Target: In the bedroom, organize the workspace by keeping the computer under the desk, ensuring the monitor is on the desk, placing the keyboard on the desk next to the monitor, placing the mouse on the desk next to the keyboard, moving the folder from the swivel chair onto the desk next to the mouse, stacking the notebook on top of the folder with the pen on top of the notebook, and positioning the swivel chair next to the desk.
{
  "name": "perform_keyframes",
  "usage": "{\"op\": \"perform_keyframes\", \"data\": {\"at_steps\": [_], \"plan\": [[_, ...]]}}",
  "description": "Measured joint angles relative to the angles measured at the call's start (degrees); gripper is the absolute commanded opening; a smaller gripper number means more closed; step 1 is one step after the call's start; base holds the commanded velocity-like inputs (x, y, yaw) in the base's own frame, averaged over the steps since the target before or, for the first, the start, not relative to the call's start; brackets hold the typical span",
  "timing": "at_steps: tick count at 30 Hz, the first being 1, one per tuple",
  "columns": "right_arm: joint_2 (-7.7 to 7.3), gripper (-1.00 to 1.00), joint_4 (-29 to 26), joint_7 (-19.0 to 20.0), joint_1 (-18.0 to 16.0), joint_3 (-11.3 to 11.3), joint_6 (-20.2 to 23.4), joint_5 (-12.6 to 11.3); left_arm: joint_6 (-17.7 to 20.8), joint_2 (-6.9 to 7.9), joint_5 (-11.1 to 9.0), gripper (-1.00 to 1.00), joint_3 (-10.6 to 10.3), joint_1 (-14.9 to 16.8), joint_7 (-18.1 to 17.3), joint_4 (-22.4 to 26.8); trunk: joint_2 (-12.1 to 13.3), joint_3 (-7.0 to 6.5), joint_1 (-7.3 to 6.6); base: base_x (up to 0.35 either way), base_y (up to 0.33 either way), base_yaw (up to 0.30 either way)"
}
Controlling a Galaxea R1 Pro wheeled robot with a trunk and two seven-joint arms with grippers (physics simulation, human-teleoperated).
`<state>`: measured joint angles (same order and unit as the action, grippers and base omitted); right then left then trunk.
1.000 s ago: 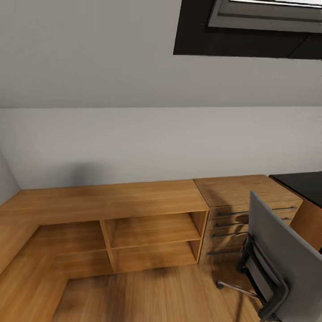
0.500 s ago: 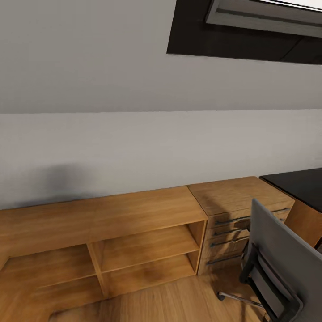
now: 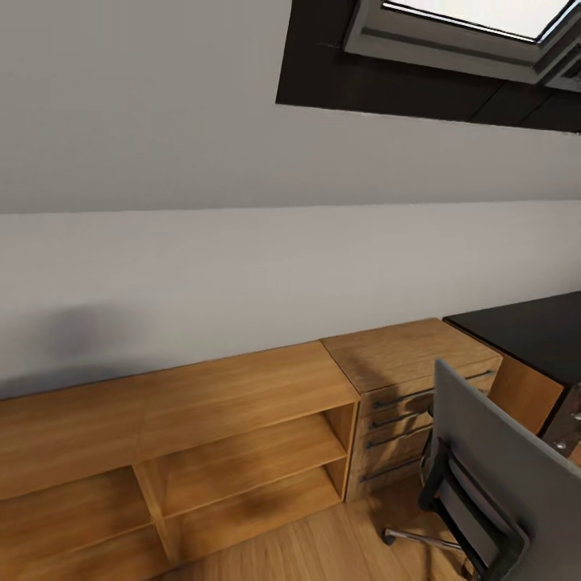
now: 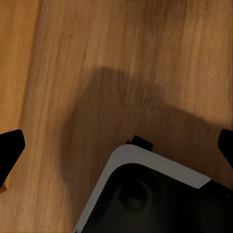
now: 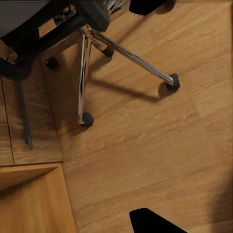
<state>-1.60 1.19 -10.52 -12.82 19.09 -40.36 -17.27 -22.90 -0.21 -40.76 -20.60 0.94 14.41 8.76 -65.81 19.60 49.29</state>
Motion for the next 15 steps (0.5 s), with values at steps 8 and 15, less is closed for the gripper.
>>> {"op": "perform_keyframes", "data": {"at_steps": [8, 15], "plan": [[0.00, 1.00, 0.00, -0.01, 0.00, 0.02, 0.03, 0.13, 0.00, 0.02, 0.00, 1.00, 0.00, 0.00, 0.01, 0.00, 0.00, -0.62, 0.00, 0.000, 0.000, -0.185], [0.00, 1.00, 0.00, -0.01, 0.01, 0.02, 0.08, 0.08, 0.00, 0.02, 0.00, 1.00, 0.00, 0.00, -0.01, 0.00, 0.00, -1.14, 0.00, 0.000, 0.000, -0.192]]}}
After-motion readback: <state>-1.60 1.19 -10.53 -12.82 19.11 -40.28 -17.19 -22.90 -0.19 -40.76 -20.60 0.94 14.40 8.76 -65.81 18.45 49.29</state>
